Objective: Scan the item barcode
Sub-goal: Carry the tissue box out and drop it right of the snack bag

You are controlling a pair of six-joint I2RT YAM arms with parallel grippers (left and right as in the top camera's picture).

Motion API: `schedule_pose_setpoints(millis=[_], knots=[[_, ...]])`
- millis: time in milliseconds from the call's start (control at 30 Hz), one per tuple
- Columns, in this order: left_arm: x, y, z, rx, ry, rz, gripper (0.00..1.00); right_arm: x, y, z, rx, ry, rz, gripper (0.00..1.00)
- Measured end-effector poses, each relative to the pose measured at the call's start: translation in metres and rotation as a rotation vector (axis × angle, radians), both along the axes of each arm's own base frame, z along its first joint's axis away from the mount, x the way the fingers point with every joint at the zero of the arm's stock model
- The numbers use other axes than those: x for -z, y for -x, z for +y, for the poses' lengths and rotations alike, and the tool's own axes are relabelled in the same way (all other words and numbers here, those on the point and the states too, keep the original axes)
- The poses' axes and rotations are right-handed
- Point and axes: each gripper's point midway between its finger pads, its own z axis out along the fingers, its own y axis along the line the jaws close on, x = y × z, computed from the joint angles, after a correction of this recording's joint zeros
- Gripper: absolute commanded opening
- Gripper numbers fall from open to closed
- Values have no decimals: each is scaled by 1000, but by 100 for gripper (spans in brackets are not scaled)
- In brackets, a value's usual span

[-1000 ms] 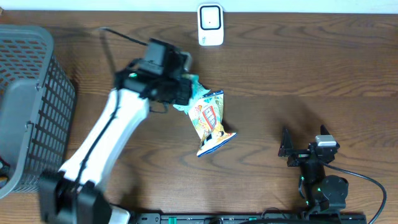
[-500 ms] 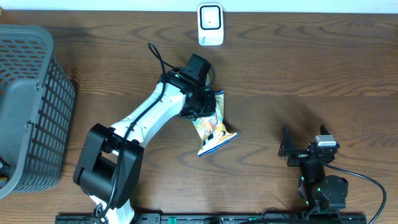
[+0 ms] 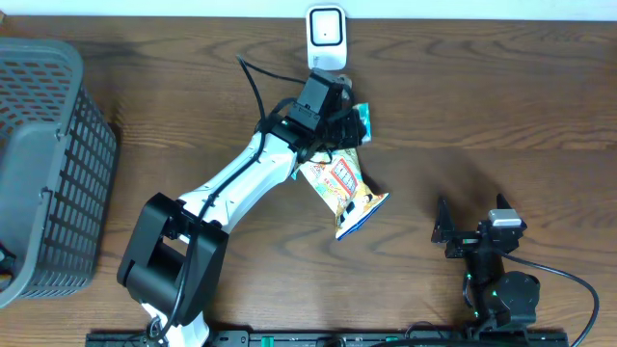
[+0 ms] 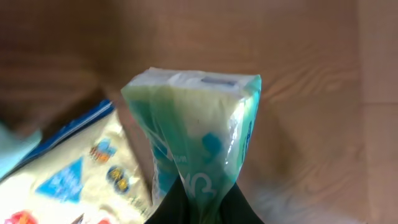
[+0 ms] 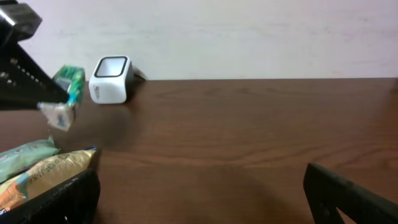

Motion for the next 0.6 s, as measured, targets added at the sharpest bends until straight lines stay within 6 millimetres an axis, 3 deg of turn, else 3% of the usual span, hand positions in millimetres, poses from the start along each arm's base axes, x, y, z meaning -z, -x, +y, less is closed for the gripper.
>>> schedule_pose_setpoints(millis=[33,133,267,333,600], knots=[[-3,-3,-2,-1,10,-14,9,0,0,0,0,0,0,99],[-7,-6,-4,-4,23,-32,30,0,0,0,0,0,0,99],[-5,-8,-1,-21,3,-42,33,0,0,0,0,0,0,99],[-4,-10,1,-31,-7,-47,55,0,0,0,0,0,0,99],[-4,-13,5,-48,-19,-54,58,0,0,0,0,0,0,99]])
